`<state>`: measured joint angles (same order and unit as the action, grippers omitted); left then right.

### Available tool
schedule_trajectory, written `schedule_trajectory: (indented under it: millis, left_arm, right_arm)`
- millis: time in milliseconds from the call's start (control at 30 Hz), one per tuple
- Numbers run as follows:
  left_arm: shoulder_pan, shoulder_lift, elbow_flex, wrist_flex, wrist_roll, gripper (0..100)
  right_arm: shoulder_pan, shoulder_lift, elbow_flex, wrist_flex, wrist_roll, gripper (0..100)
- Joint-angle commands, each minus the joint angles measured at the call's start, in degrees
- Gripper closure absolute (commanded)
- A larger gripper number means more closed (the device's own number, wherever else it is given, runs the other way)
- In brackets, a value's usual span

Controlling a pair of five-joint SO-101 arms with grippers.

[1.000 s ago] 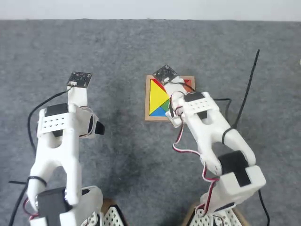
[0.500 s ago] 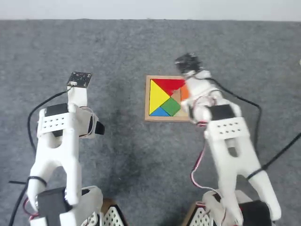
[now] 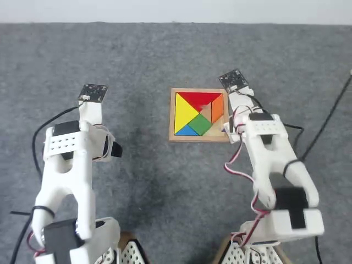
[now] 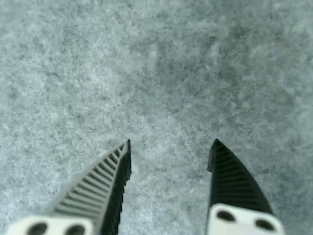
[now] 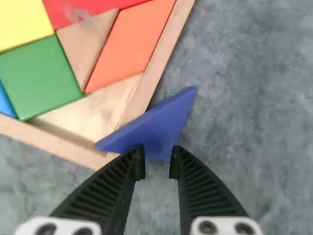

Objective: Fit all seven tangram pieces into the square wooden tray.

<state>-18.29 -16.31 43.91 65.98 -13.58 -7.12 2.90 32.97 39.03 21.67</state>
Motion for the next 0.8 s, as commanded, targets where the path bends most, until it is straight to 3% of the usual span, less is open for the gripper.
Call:
schedule_trajectory:
  millis: [0,367,767]
  left_arm:
    - [-0.1,-2.4,-0.1,-0.9,-0.7,75]
    - [-0.1,-2.4,-0.1,-0.9,-0.7,75]
    - [-0.1,-2.4,-0.1,-0.9,-0.7,75]
  right_arm:
    - [-1.3,0.5,-3.9,-0.9,0.7,89.4]
    - [-8.1,1.1,-3.0,-0.4,0.8,89.4]
    - [-9.5,0.5,-1.2,2.9,1.0,89.4]
